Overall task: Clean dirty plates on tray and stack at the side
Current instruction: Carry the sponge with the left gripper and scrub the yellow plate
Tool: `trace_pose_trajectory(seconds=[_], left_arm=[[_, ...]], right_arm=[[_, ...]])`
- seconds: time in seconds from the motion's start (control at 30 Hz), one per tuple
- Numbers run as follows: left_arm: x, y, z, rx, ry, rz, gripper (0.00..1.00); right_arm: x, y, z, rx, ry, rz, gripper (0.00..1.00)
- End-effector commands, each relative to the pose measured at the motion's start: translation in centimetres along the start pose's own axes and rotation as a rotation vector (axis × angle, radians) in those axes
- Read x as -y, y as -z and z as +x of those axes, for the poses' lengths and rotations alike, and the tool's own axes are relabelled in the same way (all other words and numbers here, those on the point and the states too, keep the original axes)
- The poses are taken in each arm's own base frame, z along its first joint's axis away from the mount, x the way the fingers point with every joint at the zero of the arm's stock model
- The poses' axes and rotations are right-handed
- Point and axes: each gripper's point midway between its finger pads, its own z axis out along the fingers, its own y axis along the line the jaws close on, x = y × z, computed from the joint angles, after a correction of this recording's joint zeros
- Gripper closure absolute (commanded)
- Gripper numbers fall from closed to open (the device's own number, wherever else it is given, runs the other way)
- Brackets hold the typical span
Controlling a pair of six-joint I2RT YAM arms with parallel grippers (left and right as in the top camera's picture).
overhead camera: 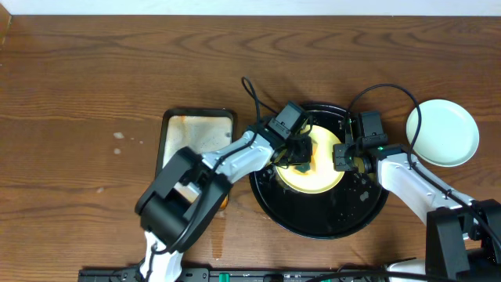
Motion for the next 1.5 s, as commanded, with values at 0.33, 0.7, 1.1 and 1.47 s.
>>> trace_pose_trajectory(seconds=[0.33, 0.7, 1.1, 1.47], left_arm=[[-7.3, 1.0, -0.5, 0.013, -0.019, -0.418, 0.93], [-7.8, 5.8, -4.0, 0.091, -0.094, -0.65, 0.92], [-4.8, 11.9, -5.2, 0.131, -0.034, -0.638, 0.92], [-8.1, 25.4, -4.9, 0.235, 0.161, -0.642, 0.92]], right_arm=[[0.4, -0.5, 1.5, -0.061, -0.011, 0.007, 0.99], [0.4, -0.5, 1.8, -0.075, -0.012, 0.01, 0.99], [1.3, -0.3, 1.4, -0.056, -0.009, 0.06, 0.99], [0.5, 4.5, -2.0, 0.126, 0.058, 0.044, 0.99]])
